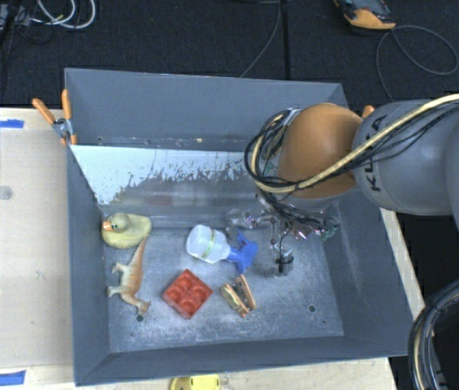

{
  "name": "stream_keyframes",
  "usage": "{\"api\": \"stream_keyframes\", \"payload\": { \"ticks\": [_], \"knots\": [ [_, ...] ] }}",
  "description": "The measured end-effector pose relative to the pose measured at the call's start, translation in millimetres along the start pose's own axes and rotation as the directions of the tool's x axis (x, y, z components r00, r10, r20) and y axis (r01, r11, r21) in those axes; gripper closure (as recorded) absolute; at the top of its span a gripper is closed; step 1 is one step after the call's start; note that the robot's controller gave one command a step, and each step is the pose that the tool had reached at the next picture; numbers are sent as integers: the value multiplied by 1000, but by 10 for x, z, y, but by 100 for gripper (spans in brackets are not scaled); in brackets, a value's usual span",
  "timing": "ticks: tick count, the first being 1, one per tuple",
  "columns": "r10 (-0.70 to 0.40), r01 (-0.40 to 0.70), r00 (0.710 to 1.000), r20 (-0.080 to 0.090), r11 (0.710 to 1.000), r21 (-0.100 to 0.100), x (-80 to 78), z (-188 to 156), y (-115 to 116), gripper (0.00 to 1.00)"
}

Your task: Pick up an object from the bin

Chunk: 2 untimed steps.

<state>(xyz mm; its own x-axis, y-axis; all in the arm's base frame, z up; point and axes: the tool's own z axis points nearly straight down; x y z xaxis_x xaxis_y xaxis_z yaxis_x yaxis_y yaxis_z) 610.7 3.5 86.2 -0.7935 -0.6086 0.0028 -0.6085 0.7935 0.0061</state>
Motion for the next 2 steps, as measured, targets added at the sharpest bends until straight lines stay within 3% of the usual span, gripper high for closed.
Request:
{"api": "stream_keyframes", "payload": {
  "ticks": [1, 2],
  "knots": [
    [-204, 204, 979, 4, 979, 7, -97, 166, 111, 100],
    [-204, 204, 979, 4, 979, 7, -97, 166, 111, 100]
  ]
}}
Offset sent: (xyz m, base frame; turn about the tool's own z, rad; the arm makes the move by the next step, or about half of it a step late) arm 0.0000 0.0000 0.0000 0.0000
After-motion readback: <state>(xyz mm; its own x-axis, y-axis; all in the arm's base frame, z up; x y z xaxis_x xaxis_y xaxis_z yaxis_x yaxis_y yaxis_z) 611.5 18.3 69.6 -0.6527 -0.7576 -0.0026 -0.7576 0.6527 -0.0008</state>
